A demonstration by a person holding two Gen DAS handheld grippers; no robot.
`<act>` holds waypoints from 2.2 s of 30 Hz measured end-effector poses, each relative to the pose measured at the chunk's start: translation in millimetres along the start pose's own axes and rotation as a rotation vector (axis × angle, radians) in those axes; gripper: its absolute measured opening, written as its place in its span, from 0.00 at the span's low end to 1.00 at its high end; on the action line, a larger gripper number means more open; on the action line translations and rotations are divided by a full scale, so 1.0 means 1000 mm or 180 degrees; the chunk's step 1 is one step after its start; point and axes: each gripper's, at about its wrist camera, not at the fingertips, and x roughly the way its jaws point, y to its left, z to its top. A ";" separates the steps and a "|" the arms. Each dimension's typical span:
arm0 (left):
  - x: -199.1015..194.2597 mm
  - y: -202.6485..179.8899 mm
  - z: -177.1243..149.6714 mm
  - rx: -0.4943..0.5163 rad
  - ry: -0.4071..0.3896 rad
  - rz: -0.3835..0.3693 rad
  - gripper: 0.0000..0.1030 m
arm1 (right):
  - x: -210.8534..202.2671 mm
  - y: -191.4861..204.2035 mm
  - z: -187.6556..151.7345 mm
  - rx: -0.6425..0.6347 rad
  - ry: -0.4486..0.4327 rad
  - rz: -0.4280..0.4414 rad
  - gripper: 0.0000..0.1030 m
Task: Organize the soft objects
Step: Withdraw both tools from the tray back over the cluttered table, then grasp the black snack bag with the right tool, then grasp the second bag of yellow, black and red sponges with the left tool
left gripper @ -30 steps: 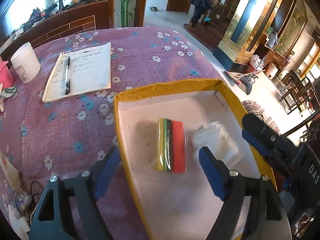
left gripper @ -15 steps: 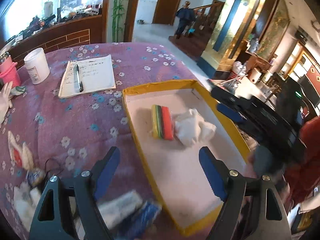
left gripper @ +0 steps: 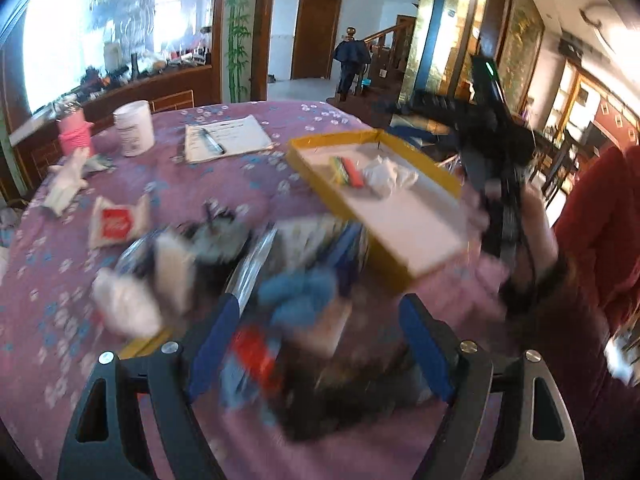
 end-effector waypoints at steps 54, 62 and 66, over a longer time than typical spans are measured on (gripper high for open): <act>0.036 0.110 -0.066 0.0196 0.0900 -0.0086 0.84 | -0.059 0.120 -0.226 -0.1183 0.1311 0.0741 0.42; 0.056 0.108 -0.058 -0.0003 0.0988 0.0427 0.84 | -0.051 0.118 -0.220 -0.1135 0.1281 0.0617 0.42; 0.058 0.115 -0.056 -0.0199 0.0840 0.0521 0.73 | -0.046 0.119 -0.222 -0.1134 0.1313 0.0514 0.42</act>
